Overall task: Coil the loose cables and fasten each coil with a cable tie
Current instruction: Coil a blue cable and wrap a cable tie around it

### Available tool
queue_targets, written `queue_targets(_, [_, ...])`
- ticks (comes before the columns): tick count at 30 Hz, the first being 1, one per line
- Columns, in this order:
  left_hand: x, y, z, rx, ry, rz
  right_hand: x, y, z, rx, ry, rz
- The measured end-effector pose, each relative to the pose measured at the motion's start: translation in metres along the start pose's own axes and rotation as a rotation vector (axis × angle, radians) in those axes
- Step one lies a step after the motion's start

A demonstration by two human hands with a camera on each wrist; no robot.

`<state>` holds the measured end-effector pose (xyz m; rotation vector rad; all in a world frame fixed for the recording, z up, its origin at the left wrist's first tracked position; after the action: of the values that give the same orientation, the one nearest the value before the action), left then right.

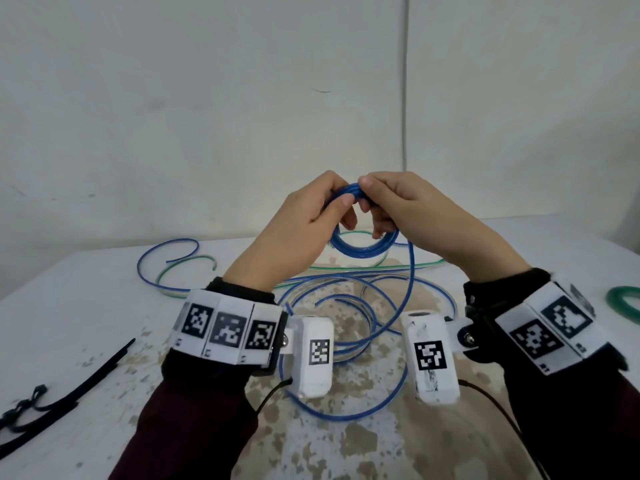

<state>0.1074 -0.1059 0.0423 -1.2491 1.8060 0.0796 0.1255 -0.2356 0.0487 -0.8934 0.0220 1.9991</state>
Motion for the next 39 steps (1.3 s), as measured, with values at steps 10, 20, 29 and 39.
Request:
queue_targets(10, [-0.008,0.001,0.0,0.036,-0.178,-0.286,0.003,0.0,-0.002,-0.004,-0.165,-0.031])
queue_targets(20, [0.001,-0.002,-0.013,0.047,-0.263,-0.142,0.001,0.0,0.006,-0.023,0.215,-0.113])
queue_targets(29, [0.001,0.0,-0.011,0.059,-0.444,-0.175,0.005,-0.002,0.004,-0.007,0.024,-0.134])
queue_targets(39, [-0.01,0.002,-0.002,-0.053,-0.239,-0.275,0.01,-0.006,-0.006,-0.026,-0.517,0.008])
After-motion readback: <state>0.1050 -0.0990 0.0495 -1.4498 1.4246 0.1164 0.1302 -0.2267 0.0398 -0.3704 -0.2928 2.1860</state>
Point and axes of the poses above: each hand's wrist, its own y-axis away from the middle knuckle, its own x-axis out of the palm, z = x × y, the point moved 5 cm from there along -y, towards the middle knuckle, and after that the axes turned 13 degrees about z, right-handed, at the moved point
